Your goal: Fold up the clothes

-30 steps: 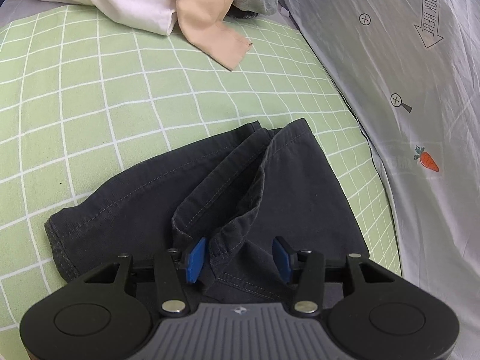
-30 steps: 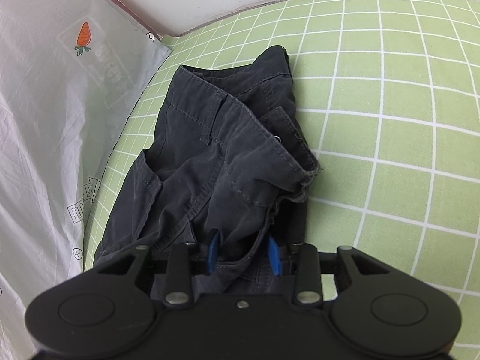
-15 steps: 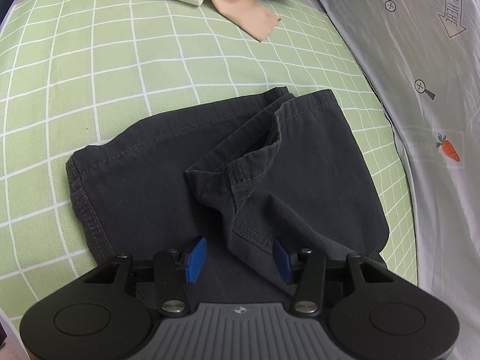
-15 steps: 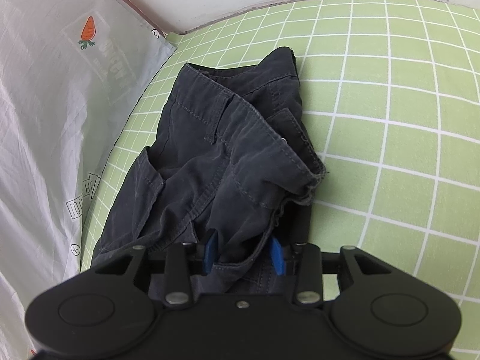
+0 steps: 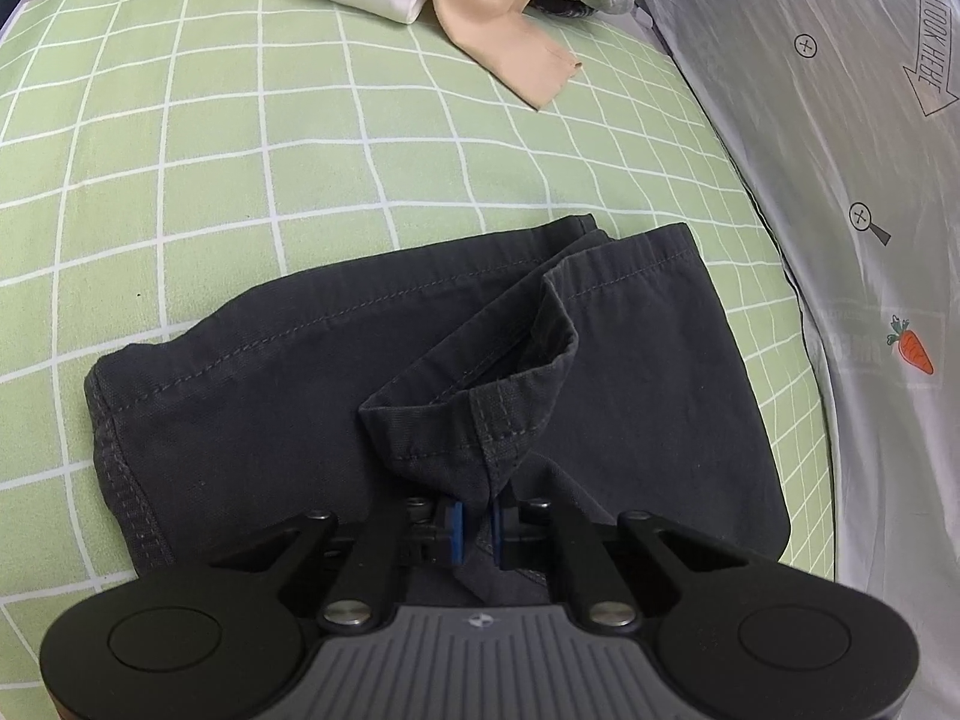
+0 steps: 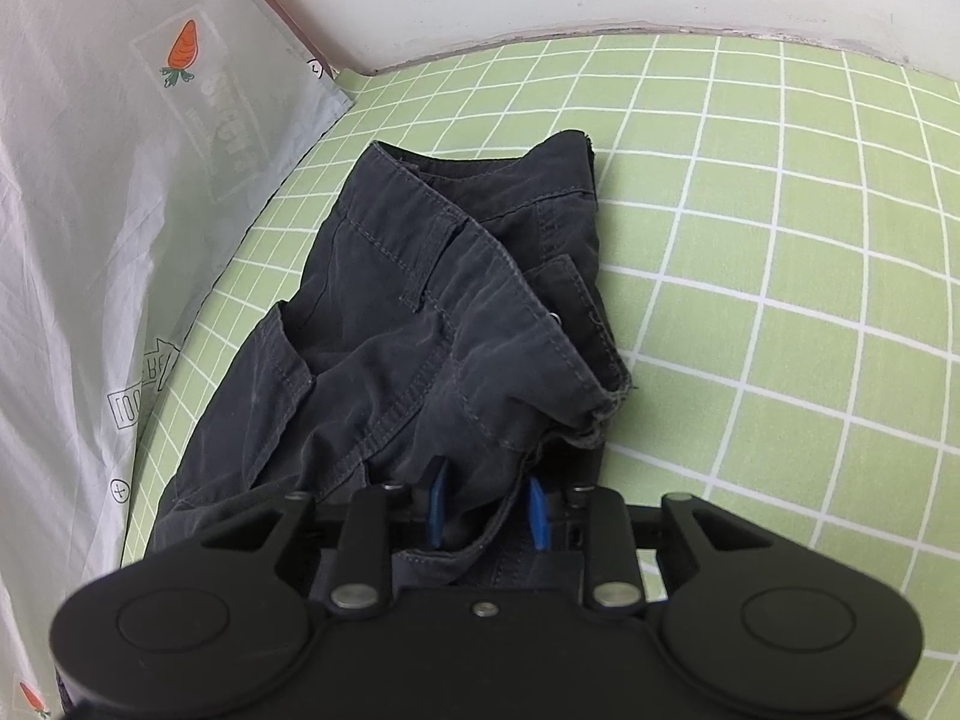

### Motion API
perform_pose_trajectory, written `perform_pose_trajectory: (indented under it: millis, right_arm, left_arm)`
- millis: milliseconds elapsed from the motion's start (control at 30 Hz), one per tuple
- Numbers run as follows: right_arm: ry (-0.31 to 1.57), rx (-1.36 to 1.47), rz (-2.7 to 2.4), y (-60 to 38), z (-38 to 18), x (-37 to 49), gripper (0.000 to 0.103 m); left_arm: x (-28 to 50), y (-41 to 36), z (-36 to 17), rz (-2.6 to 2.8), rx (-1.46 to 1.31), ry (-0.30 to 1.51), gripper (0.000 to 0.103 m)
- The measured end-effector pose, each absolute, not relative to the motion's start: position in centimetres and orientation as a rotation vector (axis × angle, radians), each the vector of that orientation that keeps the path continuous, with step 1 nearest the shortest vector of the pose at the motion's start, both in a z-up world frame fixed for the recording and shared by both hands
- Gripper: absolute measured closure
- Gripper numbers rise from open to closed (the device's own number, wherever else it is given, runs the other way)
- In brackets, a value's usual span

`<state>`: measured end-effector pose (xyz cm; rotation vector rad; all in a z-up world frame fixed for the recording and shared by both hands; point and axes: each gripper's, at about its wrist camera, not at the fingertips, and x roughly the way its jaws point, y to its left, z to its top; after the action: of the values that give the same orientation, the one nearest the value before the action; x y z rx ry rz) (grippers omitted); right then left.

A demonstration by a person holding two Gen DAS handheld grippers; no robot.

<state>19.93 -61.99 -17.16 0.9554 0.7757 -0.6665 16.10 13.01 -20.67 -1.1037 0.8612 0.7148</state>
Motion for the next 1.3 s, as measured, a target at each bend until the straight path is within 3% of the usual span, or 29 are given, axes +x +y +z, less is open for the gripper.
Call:
perform_pose_trajectory:
  millis: [100,200,267,333,433,633,933,1033,1167,1300]
  right_arm:
    - [0.769,0.977,-0.671,-62.4,-17.4,20.1,0.056]
    - [0.741,0.992,-0.661,-62.7,-17.4,20.3,0.057]
    - [0.733,1.003,-0.661,-62.8,-17.5,20.4,0.059]
    - [0.721,0.999,-0.659,-62.8,-17.4,20.2,0.076]
    - [0.712,0.982,-0.655,-62.8,-17.0,19.9,0.09]
    - [0.59,0.88,-0.636,-64.1,-13.4,19.6,0.096]
    - [0.45,0.767,-0.591,-67.5,-8.4,21.4,0.097]
    - [0.526,0.74,-0.641,-67.8,-10.0,21.5,0.097]
    - [0.706,0.712,-0.713,-68.6,-14.9,21.5,0.097]
    - [0.682,0.742,-0.7,-69.3,-14.7,20.5,0.097]
  left_arm:
    - [16.2,13.1,-20.7,0.711,-1.103,0.869,0.092]
    - [16.2,13.1,-20.8,0.71,-1.105,0.863,0.092]
    - [16.1,13.0,-20.8,0.71,-1.107,0.854,0.092]
    - [15.9,13.0,-20.9,0.713,-1.112,0.841,0.094]
    - [15.6,13.0,-20.7,0.718,-1.125,0.816,0.1]
    - [15.6,13.6,-18.4,0.7,-1.093,0.726,0.101]
    - [15.7,13.6,-8.5,0.556,-0.898,0.519,0.101]
    - [14.8,13.4,-10.5,0.631,-0.864,0.612,0.1]
    - [12.6,13.8,-17.2,0.768,-0.929,0.779,0.101]
    - [10.6,14.3,-17.3,0.773,-0.991,0.743,0.1]
